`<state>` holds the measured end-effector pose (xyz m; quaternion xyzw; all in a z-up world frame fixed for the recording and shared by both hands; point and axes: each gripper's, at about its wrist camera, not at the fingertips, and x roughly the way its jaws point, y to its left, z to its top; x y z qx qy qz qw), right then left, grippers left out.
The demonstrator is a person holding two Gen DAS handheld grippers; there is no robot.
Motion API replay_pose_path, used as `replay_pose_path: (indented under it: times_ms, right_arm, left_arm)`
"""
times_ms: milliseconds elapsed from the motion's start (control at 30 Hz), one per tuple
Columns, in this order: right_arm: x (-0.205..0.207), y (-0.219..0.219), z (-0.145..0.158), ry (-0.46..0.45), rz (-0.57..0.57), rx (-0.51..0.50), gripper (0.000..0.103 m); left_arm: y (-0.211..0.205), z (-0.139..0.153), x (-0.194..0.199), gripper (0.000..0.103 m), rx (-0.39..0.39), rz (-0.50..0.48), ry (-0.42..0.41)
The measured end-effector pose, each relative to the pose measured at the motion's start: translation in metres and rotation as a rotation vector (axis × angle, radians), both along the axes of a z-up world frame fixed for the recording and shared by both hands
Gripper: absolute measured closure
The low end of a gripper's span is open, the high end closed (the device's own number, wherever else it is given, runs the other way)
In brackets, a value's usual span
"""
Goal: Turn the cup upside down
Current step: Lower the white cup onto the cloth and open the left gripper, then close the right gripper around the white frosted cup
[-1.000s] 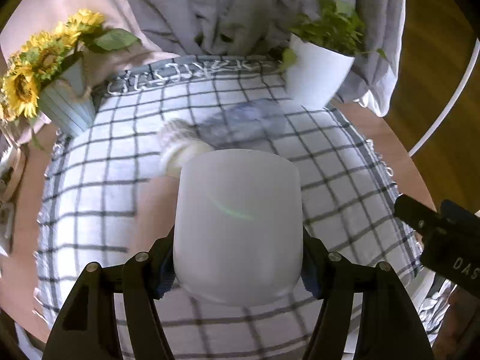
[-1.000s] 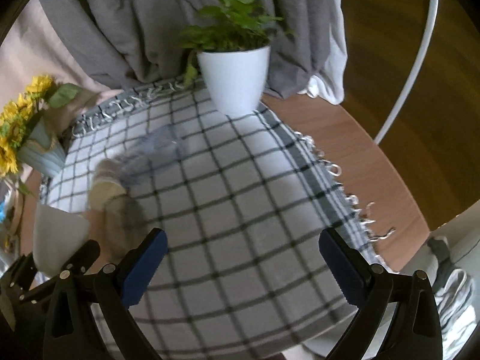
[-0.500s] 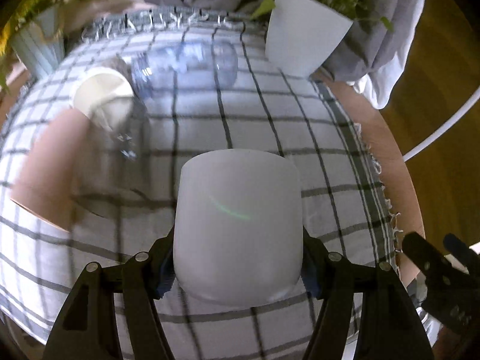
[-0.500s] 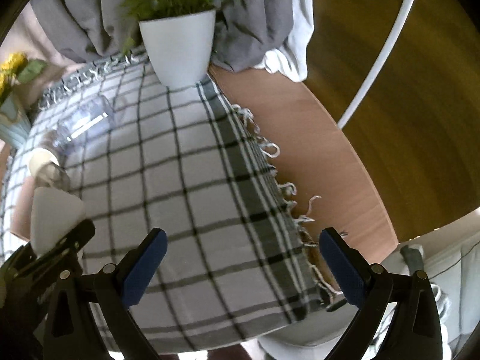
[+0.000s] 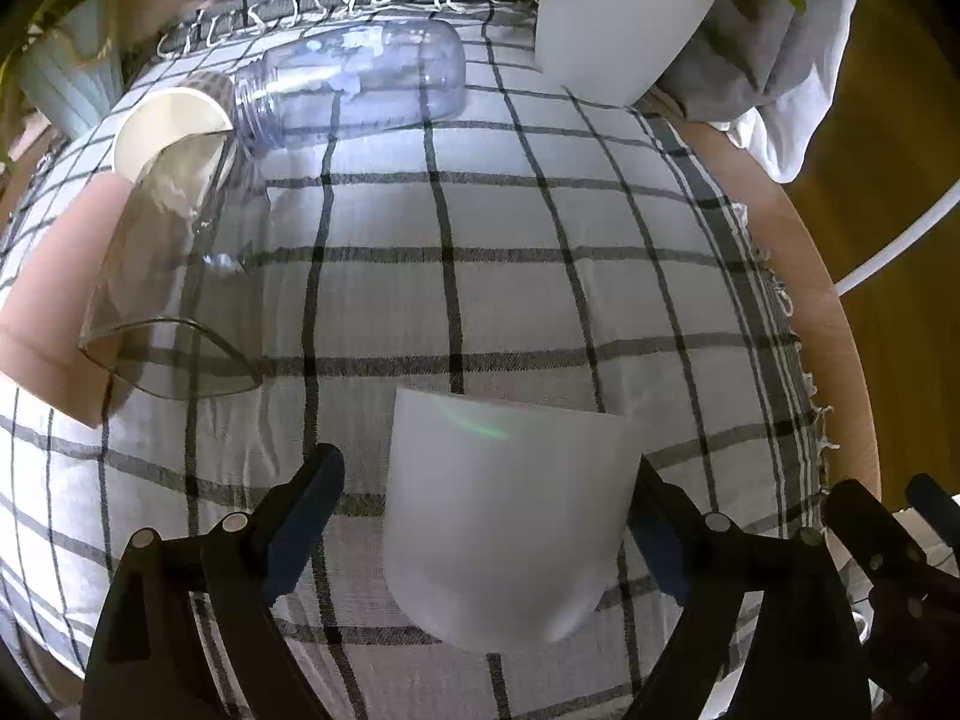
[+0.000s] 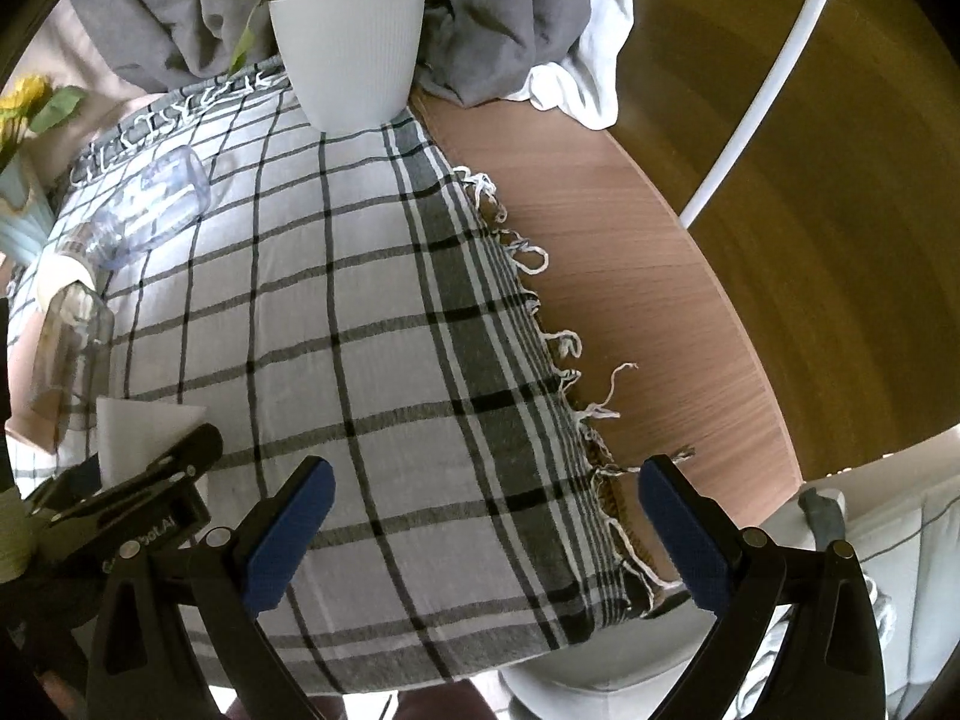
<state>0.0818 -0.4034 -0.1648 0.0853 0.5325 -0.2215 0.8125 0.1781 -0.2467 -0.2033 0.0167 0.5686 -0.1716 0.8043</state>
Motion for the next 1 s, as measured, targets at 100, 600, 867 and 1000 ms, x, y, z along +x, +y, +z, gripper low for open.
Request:
replay_pose_path:
  times_ms: [100,600,867,1000]
  right_arm:
    - [0.000,0.001,0.002,-0.004,-0.003,-0.006,0.001]
    - [-0.006,0.040,0.020,-0.105,-0.018,0.070,0.001]
    - [0.010,0.095,0.000,-0.098,0.085,0.171,0.001]
    - [0.018,0.112,-0.010,-0.093,0.093,0.193,0.001]
  left_arm:
    - [0.001,0.001,-0.001,0.013,0.007,-0.019,0.003]
    - [0.074,0.067,-0.032,0.001,0.133,-0.016,-0.220]
    - [0.129,0.065,-0.023,0.001,0.189,0.068,-0.241]
    - [0.144,0.053,-0.016,0.001,0.205,0.097,-0.222]
